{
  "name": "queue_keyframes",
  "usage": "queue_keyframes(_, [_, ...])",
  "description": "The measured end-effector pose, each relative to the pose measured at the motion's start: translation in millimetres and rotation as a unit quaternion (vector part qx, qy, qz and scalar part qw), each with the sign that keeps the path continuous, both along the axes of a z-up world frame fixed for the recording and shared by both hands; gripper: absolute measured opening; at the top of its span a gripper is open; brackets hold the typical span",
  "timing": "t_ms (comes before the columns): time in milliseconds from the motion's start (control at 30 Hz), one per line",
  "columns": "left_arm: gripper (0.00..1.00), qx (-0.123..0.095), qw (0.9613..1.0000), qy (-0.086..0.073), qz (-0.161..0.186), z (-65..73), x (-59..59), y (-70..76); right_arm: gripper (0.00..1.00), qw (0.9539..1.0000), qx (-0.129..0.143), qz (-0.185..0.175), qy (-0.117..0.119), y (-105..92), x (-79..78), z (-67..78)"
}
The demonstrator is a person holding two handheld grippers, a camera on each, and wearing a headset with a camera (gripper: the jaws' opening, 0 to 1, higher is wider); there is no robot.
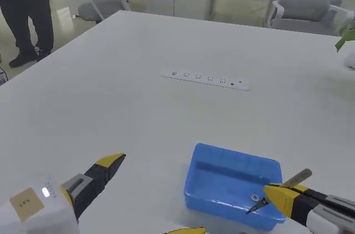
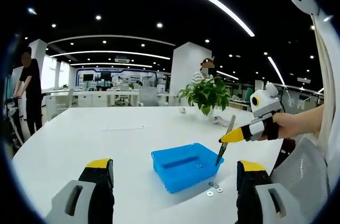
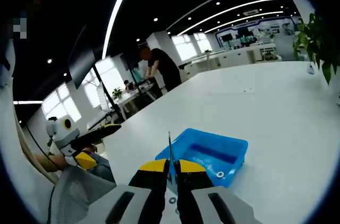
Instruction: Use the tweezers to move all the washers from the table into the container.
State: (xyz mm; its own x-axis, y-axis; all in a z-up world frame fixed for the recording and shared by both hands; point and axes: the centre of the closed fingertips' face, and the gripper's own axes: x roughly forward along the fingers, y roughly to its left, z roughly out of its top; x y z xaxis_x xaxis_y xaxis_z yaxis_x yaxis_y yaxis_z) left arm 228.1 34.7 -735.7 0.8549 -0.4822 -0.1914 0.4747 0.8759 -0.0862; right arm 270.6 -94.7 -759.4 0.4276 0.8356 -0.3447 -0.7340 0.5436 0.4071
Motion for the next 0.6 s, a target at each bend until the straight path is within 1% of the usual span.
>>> queue_keyframes(133, [0.99,0.000,1.0000,0.000,-0.001,-0.1,-0.1,-0.3,0.03,0.9999,-0.006,0.000,0.012,-2.4,-4.8,-11.1])
queue_keyframes(233, [0.99,0.001,1.0000,0.001,-0.001,-0.6,-0.2,-0.4,0.03,0.9995,-0.024,0.010,0.019,-1.9,-10.5,-23.1])
queue_keyframes(300, [0.99,0.004,1.0000,0.001,-0.001,-0.9,-0.1,-0.1,0.03,0.9992,-0.025,0.014,0.028,-0.5,-14.2,-28.8])
queue_keyframes(367, [0.99,0.003,1.0000,0.001,-0.001,-0.6,0.0,-0.2,0.03,0.9988,-0.031,0.019,0.033,0.5,-17.0,-35.0])
queue_keyframes(433, [0.99,0.003,1.0000,0.002,0.000,-0.9,0.1,0.5,0.03,0.9985,-0.034,0.022,0.038,1.3,-19.3,-39.7])
queue_keyframes(500, [0.95,0.006,1.0000,0.006,-0.001,-2.1,-0.6,0.9,0.03,0.9980,-0.040,0.026,0.042,0.2,-21.3,-44.9])
queue_keyframes(600, [0.97,0.008,1.0000,0.003,-0.001,-1.2,-0.1,0.7,0.03,0.9975,-0.044,0.031,0.047,0.3,-23.3,-51.1])
